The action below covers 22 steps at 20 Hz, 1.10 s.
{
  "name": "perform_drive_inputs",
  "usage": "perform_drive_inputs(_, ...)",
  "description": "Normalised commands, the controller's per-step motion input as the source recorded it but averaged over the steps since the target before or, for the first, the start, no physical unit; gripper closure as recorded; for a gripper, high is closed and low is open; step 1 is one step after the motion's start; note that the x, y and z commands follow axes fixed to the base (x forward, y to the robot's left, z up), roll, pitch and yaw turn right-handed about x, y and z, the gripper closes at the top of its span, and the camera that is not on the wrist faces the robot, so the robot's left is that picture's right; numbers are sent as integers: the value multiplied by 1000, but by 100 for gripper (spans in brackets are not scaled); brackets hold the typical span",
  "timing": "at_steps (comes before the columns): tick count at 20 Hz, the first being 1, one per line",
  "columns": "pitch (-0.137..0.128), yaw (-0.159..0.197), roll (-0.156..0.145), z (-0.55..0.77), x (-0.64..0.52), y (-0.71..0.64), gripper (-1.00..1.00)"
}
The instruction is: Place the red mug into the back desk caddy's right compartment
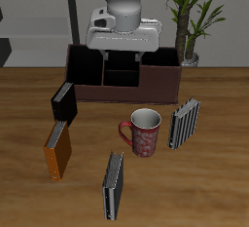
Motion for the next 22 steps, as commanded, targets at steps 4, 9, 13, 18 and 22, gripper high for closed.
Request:
perform_drive_inputs(4, -9, -47, -32, -21, 176, 204, -100)
perform_drive_inputs(9, -4, -52, -25, -65, 254, 342, -100)
perform_drive_inputs(13, -12, -26, -35, -55, 232, 263, -100)
perform_drive_inputs(18, -2, -44, -1, -63, 288, 296, -100)
perform_drive_inputs(22, -73, 115, 59, -115, 236, 424, -100)
